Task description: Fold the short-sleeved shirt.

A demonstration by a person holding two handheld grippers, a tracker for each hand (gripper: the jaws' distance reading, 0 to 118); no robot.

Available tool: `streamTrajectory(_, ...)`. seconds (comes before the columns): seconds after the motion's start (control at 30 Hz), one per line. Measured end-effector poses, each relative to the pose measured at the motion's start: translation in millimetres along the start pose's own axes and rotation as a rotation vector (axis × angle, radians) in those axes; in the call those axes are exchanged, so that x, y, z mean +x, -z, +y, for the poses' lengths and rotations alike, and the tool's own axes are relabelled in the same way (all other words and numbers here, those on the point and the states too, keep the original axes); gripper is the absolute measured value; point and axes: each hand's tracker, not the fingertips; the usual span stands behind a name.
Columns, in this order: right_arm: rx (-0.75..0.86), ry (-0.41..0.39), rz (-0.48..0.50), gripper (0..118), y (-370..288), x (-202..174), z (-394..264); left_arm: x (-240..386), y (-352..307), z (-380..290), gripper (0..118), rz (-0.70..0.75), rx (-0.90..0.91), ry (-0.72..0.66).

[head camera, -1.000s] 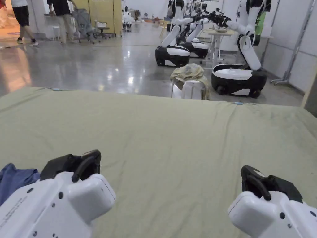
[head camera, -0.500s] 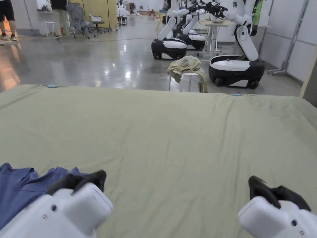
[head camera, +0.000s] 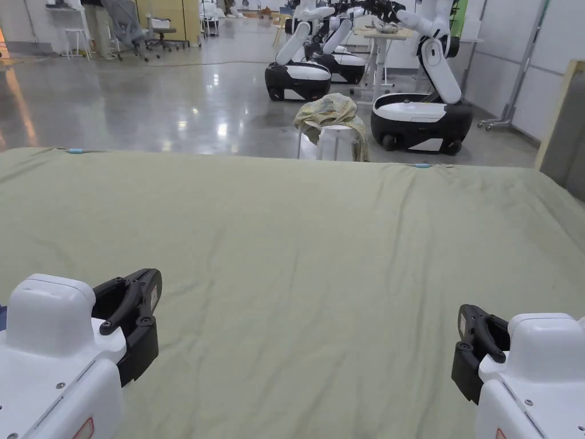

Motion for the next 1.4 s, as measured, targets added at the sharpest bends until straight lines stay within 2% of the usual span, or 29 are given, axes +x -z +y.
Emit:
streamTrajectory(0.43, 0.022, -0.004, 0.042, 0, 5, -10, 14, -14, -8, 5, 3, 0.028, -0.002, -0.035)
streamTrajectory(0.7, 0.026, 0.008, 0.183, 0, 26, -47, 18, -46, -41, 7, 3, 0.148, -0.023, -0.011)
streamTrajectory(0.9, 0.031, -0.014, 0.297, 0, 41, -74, 15, -73, -65, 4, 3, 0.249, -0.061, 0.007)
streamTrajectory(1.03, 0.031, -0.031, 0.336, 0, 41, -89, 14, -90, -76, 2, 3, 0.284, -0.075, 0.002)
streamTrajectory(1.07, 0.031, -0.033, 0.342, 0, 41, -92, 14, -94, -77, 3, 8, 0.29, -0.082, 0.01)
streamTrajectory(1.1, 0.03, -0.035, 0.348, 0, 40, -92, 14, -97, -76, 3, 36, 0.297, -0.094, 0.022)
streamTrajectory(1.2, 0.034, -0.048, 0.368, 0, 34, -97, 15, -118, -69, 1, 54, 0.26, -0.198, 0.047)
streamTrajectory(1.23, 0.037, -0.06, 0.372, 0, 32, -97, 15, -127, -62, 0, 63, 0.254, -0.25, 0.03)
streamTrajectory(1.27, 0.037, -0.072, 0.372, 0, 30, -97, 14, -136, -55, -3, 68, 0.243, -0.292, 0.024)
streamTrajectory(1.4, 0.025, -0.091, 0.371, 0, 21, -98, 5, -178, -12, -29, 69, 0.21, -0.457, -0.053)
